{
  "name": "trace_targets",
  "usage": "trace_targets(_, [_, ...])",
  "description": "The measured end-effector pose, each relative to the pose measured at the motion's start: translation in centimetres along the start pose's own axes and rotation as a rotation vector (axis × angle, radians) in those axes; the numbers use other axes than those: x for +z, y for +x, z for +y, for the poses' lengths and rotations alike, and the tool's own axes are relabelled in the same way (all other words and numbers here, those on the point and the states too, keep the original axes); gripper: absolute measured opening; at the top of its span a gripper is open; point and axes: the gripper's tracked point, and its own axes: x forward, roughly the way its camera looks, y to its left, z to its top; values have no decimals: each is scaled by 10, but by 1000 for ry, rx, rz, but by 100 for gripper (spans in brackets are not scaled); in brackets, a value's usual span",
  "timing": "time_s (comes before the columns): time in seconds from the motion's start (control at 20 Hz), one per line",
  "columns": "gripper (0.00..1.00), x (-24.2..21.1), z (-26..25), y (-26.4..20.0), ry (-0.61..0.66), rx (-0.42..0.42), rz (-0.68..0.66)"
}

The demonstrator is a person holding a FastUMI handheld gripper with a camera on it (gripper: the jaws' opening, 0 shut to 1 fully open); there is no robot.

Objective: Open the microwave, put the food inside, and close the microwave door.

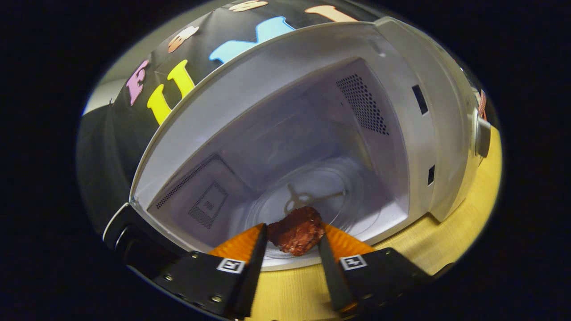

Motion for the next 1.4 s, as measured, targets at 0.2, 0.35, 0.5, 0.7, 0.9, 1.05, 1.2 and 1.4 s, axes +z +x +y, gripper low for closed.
trace_targets(0.2, [98,16,-13,-2,-147,-85,-90])
trace_targets(0.35, [98,28,-7,-8,-286,-79,-147])
trace_targets(0.5, [98,32,3,-15,-307,-40,-149])
trace_targets(0.7, [98,33,22,-44,-345,7,-146])
trace_targets(0.9, [98,44,54,-96,-444,74,-201])
trace_targets(1.05, [98,49,78,-139,-471,119,-237])
trace_targets(1.2, [98,51,101,-180,-474,168,-251])
trace_targets(1.4, [98,39,132,-225,-468,238,-235])
